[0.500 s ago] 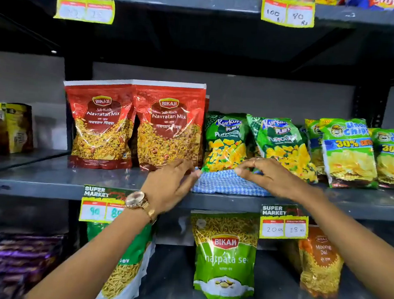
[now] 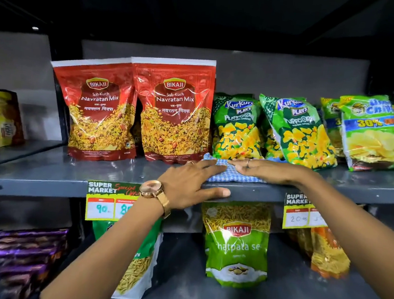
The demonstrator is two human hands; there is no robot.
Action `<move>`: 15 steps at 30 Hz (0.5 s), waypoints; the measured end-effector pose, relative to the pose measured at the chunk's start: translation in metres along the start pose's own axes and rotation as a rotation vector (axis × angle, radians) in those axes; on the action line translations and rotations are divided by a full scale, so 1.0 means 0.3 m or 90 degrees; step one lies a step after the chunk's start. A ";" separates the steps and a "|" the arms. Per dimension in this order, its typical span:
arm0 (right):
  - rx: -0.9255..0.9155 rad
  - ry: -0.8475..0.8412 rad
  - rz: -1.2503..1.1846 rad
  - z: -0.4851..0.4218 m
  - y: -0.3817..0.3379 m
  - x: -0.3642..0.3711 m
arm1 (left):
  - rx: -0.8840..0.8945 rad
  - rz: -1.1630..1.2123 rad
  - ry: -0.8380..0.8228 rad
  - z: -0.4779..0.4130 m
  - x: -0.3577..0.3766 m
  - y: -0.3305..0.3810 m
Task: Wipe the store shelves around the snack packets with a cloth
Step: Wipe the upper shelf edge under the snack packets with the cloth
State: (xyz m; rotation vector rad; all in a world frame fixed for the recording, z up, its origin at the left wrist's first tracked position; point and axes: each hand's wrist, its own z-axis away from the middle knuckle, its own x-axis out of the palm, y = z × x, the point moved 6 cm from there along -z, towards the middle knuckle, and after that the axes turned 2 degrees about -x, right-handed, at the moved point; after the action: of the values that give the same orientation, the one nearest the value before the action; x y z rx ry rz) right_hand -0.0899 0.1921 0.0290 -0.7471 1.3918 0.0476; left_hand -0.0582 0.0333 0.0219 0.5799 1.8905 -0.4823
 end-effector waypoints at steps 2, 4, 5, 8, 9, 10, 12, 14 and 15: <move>0.000 -0.011 0.004 0.003 -0.002 0.001 | 0.021 0.051 -0.026 -0.018 0.000 0.000; 0.007 -0.016 -0.013 0.009 -0.006 0.002 | 0.024 0.084 -0.037 -0.023 -0.004 -0.001; 0.003 -0.019 -0.020 0.013 -0.011 0.003 | 0.017 0.088 -0.026 -0.023 -0.007 -0.002; -0.019 -0.028 -0.021 0.043 -0.033 0.008 | -0.003 0.074 0.045 -0.002 -0.020 0.018; -0.023 -0.029 -0.023 0.054 -0.032 0.009 | -0.004 0.063 0.074 0.008 -0.026 0.028; -0.024 -0.035 -0.027 0.070 -0.039 0.012 | -0.004 0.050 0.100 0.018 -0.032 0.036; -0.022 -0.044 -0.026 0.101 -0.073 0.016 | -0.002 0.037 0.156 0.038 -0.051 0.043; -0.031 -0.046 -0.002 0.128 -0.099 0.012 | 0.005 0.089 0.227 0.059 -0.085 0.041; -0.033 -0.043 0.004 0.149 -0.113 0.003 | 0.011 0.130 0.270 0.067 -0.110 0.039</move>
State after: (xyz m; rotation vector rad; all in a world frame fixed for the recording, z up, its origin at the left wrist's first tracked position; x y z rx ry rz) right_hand -0.0358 0.1879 0.0430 -0.7785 1.3328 0.1133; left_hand -0.0256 0.0254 0.0442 0.9332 2.1939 -0.2540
